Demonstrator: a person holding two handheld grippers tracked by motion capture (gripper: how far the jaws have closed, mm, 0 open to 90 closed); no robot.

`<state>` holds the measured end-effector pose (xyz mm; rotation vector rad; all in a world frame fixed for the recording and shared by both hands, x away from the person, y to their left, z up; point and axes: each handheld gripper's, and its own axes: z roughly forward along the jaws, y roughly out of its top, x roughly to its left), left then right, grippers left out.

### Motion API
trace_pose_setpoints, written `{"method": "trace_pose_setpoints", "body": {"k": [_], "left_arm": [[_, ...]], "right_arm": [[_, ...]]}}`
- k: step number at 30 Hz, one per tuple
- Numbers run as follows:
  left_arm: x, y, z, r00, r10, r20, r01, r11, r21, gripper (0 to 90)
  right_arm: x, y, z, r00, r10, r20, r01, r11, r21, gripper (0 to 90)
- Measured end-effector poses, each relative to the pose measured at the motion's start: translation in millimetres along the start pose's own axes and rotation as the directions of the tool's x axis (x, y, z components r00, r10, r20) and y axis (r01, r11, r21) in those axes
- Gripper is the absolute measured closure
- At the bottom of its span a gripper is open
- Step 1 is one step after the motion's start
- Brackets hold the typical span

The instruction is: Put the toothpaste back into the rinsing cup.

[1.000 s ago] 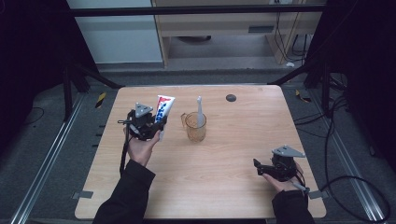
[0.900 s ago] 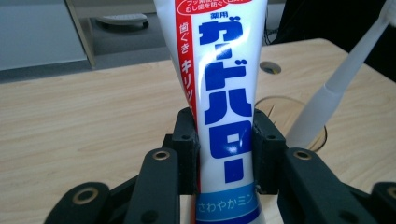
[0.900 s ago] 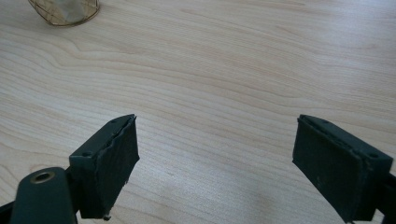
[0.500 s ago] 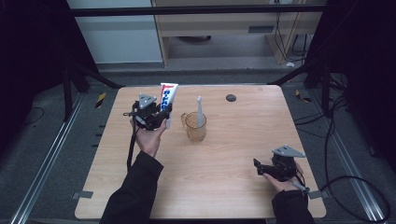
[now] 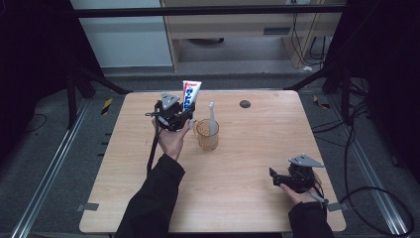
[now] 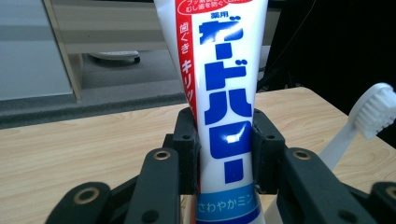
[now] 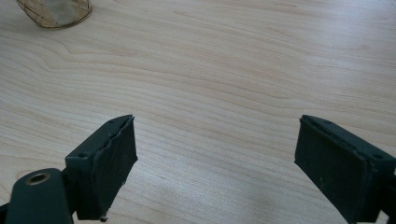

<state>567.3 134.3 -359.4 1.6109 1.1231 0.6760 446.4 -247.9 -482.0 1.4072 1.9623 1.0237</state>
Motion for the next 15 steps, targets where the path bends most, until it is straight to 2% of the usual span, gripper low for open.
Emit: {"method": "trace_pose_setpoints", "body": {"k": [15], "left_arm": [[-10.2,-0.8,20.0,0.9997,-0.020,0.015,0.020,0.9990,-0.039,67.6]], "right_arm": [[0.1,-0.2,0.1,1.0000,-0.003,0.003,0.003,1.000,-0.006,12.2]]}}
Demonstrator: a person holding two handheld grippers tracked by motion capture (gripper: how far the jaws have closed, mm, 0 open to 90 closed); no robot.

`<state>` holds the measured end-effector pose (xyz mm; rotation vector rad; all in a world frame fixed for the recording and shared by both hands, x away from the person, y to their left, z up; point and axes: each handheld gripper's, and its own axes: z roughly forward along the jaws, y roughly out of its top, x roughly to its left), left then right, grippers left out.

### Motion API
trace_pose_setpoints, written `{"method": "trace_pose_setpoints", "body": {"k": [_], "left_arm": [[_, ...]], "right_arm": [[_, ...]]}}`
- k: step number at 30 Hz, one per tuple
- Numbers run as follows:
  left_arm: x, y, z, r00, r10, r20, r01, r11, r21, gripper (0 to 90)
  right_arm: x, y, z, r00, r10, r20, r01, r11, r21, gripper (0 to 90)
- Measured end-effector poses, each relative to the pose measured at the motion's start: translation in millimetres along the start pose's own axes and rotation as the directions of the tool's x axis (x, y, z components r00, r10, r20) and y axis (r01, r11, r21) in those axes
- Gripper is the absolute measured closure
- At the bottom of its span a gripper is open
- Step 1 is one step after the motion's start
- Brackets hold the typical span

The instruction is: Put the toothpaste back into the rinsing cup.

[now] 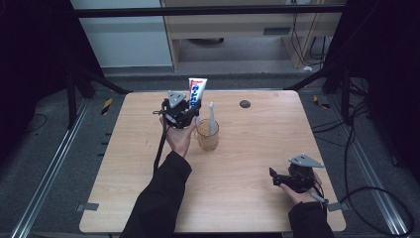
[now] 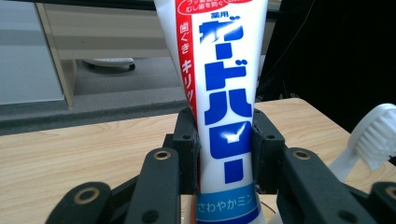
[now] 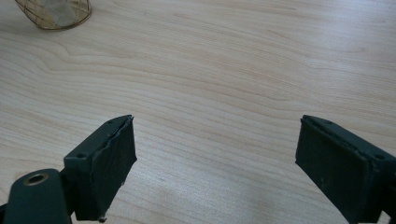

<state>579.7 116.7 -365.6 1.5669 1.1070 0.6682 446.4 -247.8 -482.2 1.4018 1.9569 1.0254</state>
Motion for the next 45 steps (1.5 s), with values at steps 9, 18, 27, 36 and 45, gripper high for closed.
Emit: {"method": "trace_pose_setpoints", "body": {"k": [9,18,27,36,45], "left_arm": [[-2.9,-5.1,11.3,0.9999,-0.003,0.012,0.003,1.0000,0.006,67.6],[-5.7,-12.1,24.2,0.9994,0.009,0.034,-0.010,0.9999,0.011,67.6],[-6.5,-18.0,33.1,0.9986,0.004,0.053,-0.005,0.9998,0.021,67.5],[-5.3,-25.2,37.4,0.9979,0.007,0.065,-0.009,0.9993,0.036,67.5],[-5.5,-36.5,42.2,0.9971,0.011,0.076,-0.015,0.9984,0.054,67.4]], "right_arm": [[0.5,-0.5,0.5,1.0000,-0.006,0.001,0.006,1.000,-0.003,12.1],[1.2,-0.8,1.4,0.9999,-0.015,0.002,0.015,1.000,-0.008,12.4],[2.3,-0.9,1.7,0.9999,-0.016,-0.006,0.016,1.000,-0.005,12.5],[2.5,-1.2,1.8,0.9998,-0.017,-0.007,0.017,1.000,-0.005,12.5],[2.5,-1.5,3.0,0.9996,-0.029,-0.003,0.029,1.000,-0.003,12.7]]}}
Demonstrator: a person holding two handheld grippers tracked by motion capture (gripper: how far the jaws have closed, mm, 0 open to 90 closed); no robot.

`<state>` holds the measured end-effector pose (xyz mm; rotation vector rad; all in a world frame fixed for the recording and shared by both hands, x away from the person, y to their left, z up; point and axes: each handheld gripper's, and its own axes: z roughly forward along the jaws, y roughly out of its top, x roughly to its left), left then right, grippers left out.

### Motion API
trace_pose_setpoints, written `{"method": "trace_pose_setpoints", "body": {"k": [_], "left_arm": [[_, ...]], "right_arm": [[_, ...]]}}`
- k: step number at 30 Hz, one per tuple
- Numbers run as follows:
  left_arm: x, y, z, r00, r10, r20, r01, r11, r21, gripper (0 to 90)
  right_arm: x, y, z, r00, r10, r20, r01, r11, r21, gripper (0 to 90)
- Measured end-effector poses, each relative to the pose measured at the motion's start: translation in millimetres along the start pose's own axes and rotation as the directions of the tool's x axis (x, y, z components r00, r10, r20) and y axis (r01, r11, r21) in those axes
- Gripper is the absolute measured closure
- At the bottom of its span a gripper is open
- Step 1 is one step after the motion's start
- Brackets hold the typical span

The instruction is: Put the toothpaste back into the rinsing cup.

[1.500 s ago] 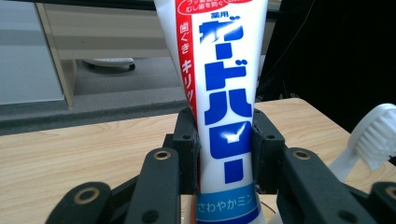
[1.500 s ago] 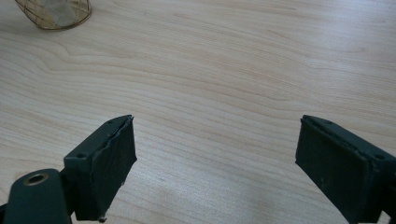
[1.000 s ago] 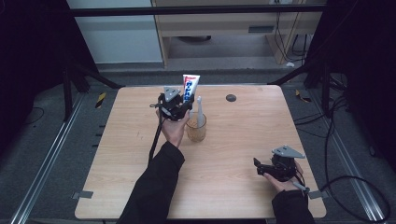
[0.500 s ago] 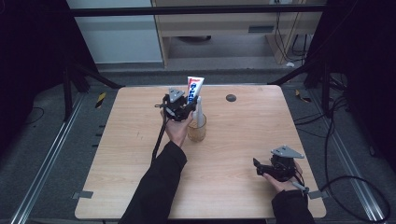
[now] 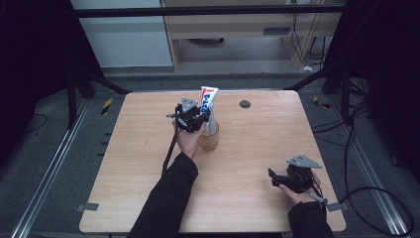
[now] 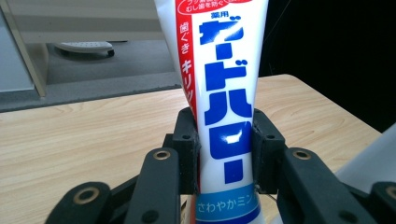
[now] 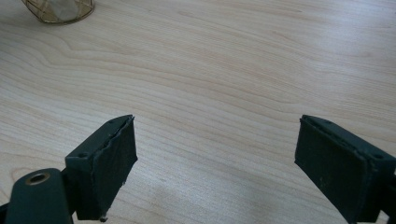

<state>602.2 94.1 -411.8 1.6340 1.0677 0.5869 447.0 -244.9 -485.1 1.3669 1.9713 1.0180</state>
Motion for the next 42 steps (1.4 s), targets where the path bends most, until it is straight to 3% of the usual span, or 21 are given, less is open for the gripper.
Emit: {"method": "trace_pose_setpoints", "body": {"k": [10,21,31,33,42], "left_arm": [[0.3,-7.7,2.1,0.9997,0.003,0.024,-0.004,0.9996,0.028,66.7],[-0.3,-11.4,3.2,0.9993,0.030,0.020,-0.032,0.9970,0.070,64.4],[0.6,-11.8,-5.9,0.9976,0.069,0.001,-0.069,0.9940,0.086,61.3],[0.9,-12.5,-9.4,0.9975,0.069,0.016,-0.071,0.9931,0.093,58.0],[3.9,-19.1,-16.1,0.9952,0.096,0.016,-0.097,0.9858,0.136,57.8]], "right_arm": [[0.8,0.1,-0.1,1.0000,0.000,-0.003,0.000,1.000,0.005,12.7],[1.2,0.2,0.3,1.0000,-0.005,-0.003,0.005,1.000,0.002,12.7],[1.8,0.3,0.1,1.0000,-0.005,-0.003,0.005,1.000,0.002,12.7],[2.0,0.4,0.2,1.0000,-0.004,-0.003,0.004,1.000,0.004,12.7],[3.4,1.0,0.1,0.9999,-0.010,-0.003,0.010,1.000,0.001,12.7]]}}
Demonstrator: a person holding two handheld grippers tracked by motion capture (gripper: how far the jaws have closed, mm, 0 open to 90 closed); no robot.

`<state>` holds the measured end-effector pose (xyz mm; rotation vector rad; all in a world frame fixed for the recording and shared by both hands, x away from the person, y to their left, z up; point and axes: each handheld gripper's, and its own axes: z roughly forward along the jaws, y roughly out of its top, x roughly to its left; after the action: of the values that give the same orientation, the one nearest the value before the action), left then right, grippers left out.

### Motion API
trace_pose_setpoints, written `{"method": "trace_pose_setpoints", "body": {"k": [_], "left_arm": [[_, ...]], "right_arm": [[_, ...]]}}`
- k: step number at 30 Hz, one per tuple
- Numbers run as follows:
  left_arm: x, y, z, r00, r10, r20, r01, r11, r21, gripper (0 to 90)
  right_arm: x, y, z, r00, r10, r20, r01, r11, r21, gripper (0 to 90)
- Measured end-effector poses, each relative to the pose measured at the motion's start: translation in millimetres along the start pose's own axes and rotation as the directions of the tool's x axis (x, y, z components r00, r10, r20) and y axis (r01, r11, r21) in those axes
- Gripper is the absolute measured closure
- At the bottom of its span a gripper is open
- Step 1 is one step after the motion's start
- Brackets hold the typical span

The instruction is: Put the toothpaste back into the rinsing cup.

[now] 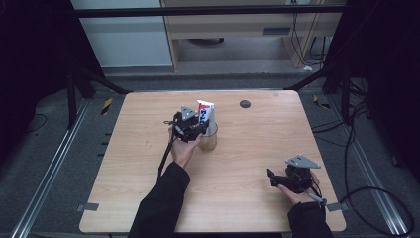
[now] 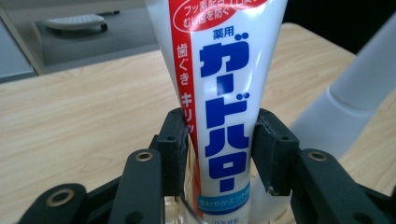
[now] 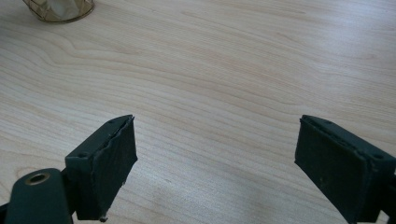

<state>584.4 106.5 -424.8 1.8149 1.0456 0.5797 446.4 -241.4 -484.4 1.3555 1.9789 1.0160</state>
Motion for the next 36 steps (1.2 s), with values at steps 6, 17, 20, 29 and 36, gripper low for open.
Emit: {"method": "trace_pose_setpoints", "body": {"k": [6,17,20,29,36], "left_arm": [[-4.4,-7.8,-1.5,0.9996,0.029,-0.006,-0.029,0.9990,0.036,57.6],[-1.6,-6.4,-11.3,0.9995,0.031,-0.009,-0.031,0.9987,0.041,53.8],[-0.7,-6.0,-12.2,0.9996,0.028,0.003,-0.028,0.9988,0.040,51.8],[2.9,5.4,-40.2,0.9973,0.073,-0.013,-0.072,0.9968,0.034,55.1],[14.7,-3.6,-76.5,0.9940,0.101,-0.042,-0.099,0.9938,0.051,47.8]], "right_arm": [[0.2,0.1,-0.1,1.0000,-0.002,0.003,0.002,1.000,0.000,12.7],[0.7,0.3,-0.3,1.0000,0.002,0.002,-0.002,1.000,0.001,12.7],[0.6,0.1,0.0,1.0000,-0.001,0.004,0.001,1.000,0.001,12.7],[0.4,-0.2,-0.8,1.0000,0.000,0.003,0.000,1.000,0.001,12.8],[0.9,-0.1,-2.9,1.0000,0.006,0.002,-0.006,1.000,0.000,12.7]]}}
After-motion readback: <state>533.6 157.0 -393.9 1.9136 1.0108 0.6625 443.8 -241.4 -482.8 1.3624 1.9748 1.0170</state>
